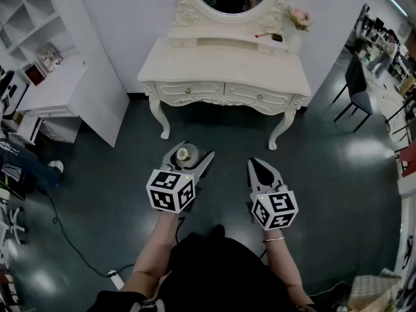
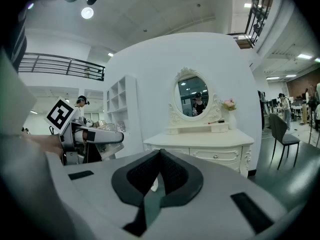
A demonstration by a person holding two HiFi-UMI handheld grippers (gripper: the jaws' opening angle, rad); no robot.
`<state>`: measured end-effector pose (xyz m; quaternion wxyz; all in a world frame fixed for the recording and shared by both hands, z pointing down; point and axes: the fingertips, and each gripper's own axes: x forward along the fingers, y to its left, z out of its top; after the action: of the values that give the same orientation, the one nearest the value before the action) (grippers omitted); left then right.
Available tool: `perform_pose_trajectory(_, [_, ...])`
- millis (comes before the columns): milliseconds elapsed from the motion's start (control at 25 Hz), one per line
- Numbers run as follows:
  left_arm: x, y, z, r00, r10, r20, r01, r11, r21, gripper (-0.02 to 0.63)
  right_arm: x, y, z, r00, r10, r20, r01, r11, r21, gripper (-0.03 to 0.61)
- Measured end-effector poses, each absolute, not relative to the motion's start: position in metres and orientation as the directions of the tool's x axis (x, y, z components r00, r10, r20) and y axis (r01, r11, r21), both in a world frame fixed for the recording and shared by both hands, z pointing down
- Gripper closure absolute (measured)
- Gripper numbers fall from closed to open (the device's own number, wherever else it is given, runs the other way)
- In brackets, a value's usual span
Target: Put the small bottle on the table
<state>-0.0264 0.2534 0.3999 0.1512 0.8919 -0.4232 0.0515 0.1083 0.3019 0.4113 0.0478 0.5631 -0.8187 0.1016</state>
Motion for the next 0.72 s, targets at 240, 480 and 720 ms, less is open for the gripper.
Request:
perform_pose_trajectory(240, [-0.025, 0.262, 0.410, 0.631, -0.733, 0.254, -0.775, -0.588, 0.231, 0.276, 0.106, 0.311, 0.417, -0.380, -0.904, 0.195, -0.924, 0.361, -0.128, 0.574])
perform_pose_trajectory(480, [-0.024, 0.262, 0.411, 0.611, -0.749, 0.258, -0.792, -0.571, 0.215, 0.276, 0.106, 0.307, 0.422, -0.401, -0.895, 0.195, -0.915, 0.379, -0.140, 0.574])
perform_pose_trajectory(720, [-0.029, 0.262, 0.414, 0.583, -0.767, 0.267, -0.812, -0.543, 0.213, 0.276, 0.100, 0.304, 0.427, -0.438, -0.876, 0.202, -0.898, 0.414, -0.153, 0.574])
